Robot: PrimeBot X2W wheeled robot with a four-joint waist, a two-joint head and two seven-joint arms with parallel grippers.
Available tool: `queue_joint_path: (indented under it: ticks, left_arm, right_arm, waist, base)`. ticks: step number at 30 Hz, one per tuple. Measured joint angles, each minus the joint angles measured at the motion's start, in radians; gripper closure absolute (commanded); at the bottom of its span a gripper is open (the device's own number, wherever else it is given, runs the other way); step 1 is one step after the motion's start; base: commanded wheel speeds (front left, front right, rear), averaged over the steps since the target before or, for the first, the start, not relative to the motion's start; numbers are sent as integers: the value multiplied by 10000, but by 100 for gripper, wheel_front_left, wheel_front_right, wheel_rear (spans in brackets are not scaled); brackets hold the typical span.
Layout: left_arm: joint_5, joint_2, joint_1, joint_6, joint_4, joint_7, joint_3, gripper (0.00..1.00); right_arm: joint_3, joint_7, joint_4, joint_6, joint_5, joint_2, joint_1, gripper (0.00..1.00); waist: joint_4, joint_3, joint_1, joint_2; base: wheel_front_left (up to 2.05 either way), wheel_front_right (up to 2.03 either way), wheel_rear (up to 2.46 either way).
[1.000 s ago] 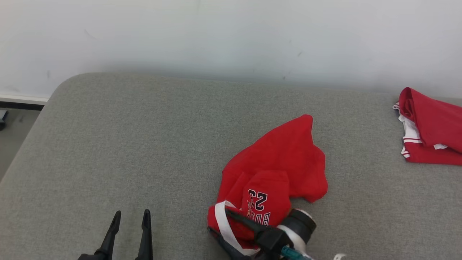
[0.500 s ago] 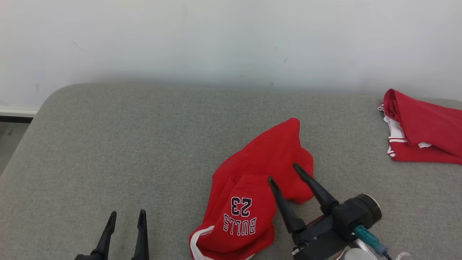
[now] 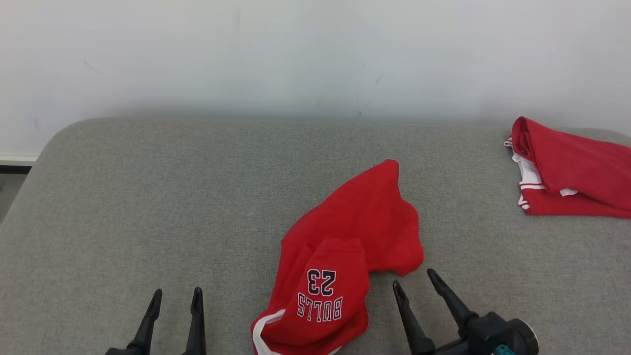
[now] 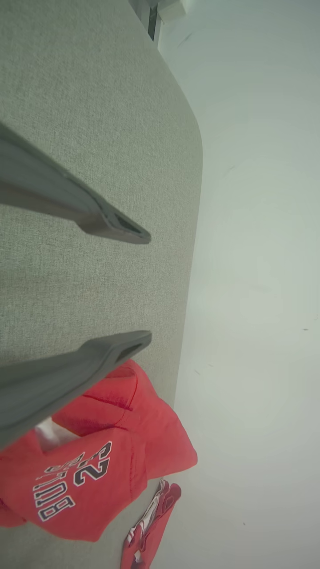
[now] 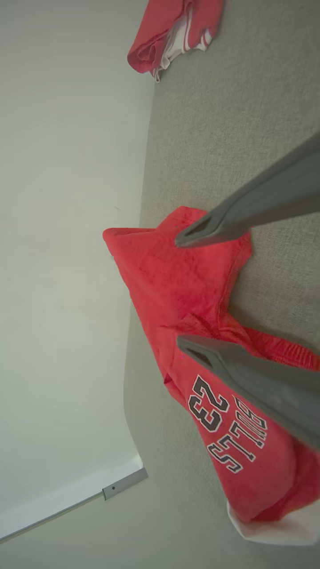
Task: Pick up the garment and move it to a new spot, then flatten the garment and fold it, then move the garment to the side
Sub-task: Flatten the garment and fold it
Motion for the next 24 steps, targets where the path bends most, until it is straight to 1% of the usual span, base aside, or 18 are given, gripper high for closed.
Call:
queue_joint_path:
  ticks: [5,9,17,21,24]
  left_arm:
    - [19,-2,-9,-12,10,0,-54,0]
    - [94,-2,-23,-33,23,0,-44,0]
    - [90,-2,-41,-38,42,0,-36,0]
    - [88,0,-104,-38,59,0,-38,0]
    - [88,0,-125,-38,61,0,-52,0]
  right_arm:
    - [244,0,782,0,-56,6,3,0]
    - [736,0,1626,0,6,-52,-105,0]
    - [1423,-2,3191,0,372,-61,-932,0]
    - [1889,0,4194,0,667,-27,-1409,0]
    - [2109,0,4518,0,786,10,-1672,0]
  waist:
    - [106,34,0,1]
    - [244,81,0,1]
    - [495,208,0,1]
    - [642,288,0,0]
    - [712,327,0,0]
  base:
    - [0,0,0]
    - [0,0,0]
    - [0,0,0]
    - [0,0,0]
    - [0,0,0]
